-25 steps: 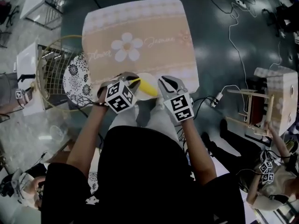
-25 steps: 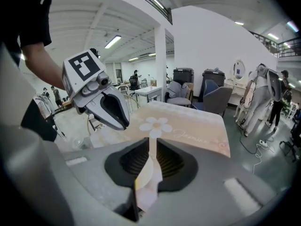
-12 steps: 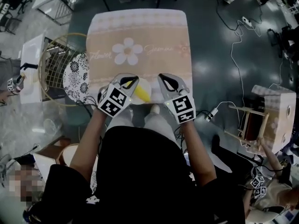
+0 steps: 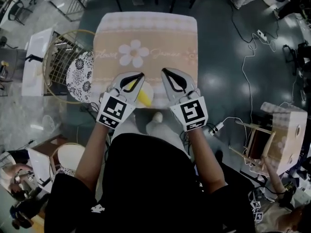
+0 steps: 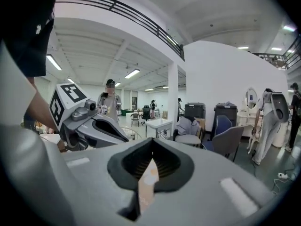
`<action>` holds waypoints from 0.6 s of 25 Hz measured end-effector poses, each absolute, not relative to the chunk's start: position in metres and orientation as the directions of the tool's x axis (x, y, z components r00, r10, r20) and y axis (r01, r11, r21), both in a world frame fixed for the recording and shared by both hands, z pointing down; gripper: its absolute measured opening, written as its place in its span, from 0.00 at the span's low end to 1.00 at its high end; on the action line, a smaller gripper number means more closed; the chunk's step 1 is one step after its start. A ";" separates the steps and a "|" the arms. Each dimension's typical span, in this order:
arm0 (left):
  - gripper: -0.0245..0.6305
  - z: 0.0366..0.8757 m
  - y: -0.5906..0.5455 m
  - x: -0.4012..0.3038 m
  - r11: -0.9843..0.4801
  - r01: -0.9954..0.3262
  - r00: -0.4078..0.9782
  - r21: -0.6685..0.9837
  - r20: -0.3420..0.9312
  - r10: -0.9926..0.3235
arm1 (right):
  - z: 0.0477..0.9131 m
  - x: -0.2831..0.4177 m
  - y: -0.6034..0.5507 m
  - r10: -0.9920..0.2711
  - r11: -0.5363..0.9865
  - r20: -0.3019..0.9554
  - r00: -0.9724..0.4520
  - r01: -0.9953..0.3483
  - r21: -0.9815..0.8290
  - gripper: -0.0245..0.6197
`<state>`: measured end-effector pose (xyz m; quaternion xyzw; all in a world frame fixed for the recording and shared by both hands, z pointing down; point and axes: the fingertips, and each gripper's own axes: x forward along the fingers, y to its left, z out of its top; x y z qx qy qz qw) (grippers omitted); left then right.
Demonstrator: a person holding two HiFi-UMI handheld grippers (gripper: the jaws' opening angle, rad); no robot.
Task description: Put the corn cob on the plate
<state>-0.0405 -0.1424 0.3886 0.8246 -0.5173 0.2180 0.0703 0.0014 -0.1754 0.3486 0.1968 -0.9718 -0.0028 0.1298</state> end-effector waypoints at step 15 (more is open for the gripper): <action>0.05 0.293 -0.130 -0.024 -0.267 -0.947 0.235 -0.177 0.181 -0.955 | 0.295 0.001 -0.163 -0.293 0.955 0.094 -0.952 -0.285 0.087 0.04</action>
